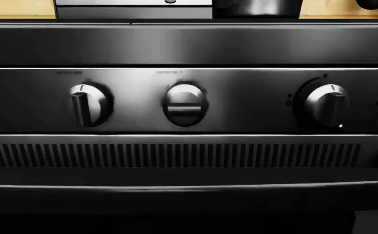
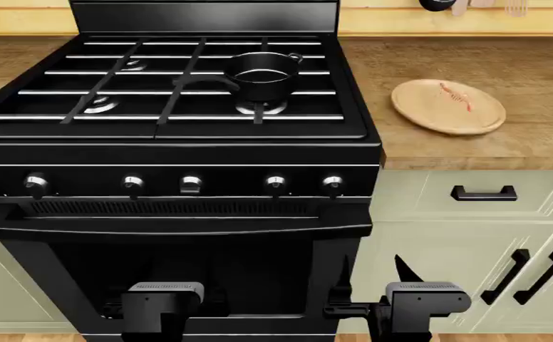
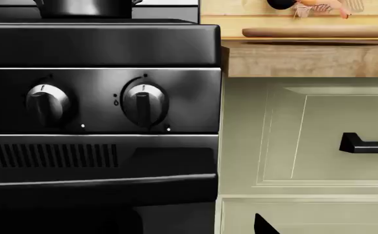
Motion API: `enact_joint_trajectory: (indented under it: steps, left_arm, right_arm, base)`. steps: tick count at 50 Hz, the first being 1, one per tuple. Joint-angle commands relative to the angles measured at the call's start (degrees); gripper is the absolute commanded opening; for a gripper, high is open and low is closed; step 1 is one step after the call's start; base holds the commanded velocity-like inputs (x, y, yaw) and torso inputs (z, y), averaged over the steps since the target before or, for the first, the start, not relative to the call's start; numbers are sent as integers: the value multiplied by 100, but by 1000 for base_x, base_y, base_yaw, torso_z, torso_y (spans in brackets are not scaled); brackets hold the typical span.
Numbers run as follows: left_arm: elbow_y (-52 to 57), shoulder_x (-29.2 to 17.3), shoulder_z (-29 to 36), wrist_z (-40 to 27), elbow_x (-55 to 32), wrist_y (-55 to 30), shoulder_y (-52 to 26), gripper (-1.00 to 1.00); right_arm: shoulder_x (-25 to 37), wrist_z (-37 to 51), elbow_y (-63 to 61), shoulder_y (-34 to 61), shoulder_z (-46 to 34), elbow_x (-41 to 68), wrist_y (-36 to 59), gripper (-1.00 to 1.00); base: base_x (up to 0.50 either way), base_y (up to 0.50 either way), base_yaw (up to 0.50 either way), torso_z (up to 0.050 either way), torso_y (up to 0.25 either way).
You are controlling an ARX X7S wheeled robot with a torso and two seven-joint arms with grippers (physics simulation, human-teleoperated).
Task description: Frozen meat rests on a plate on the counter. Retrieve the meat and place it in a pot on a burner. Then turn the burner on.
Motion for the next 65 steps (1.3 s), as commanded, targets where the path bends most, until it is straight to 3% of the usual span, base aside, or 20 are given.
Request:
enact_joint_trajectory:
  steps: [1,4,26,65]
  left_arm:
    - [-148,-114,152,-80,-4,347,12,100]
    - [-406,-256,302,123,-154,946,25,100]
    - [-125,-503,566,255,-606,816,138,100]
    - [-139,-724,858,31,-791,854,120,100]
  right_arm:
    - [57,180,-354,-245,-233,17,73,100]
    - [91,482,-1089,-776,-605,-68,269,100]
    - [351,840,-1540,-917,-858,575,587,100]
    - [626,1127,-1607,-843,-1029,1067,656,100]
  base:
    - [0,0,0,0,0]
    - [0,0,0,12,0]
    - [0,0,0,50,0]
    - [0,-500,0,50,0]
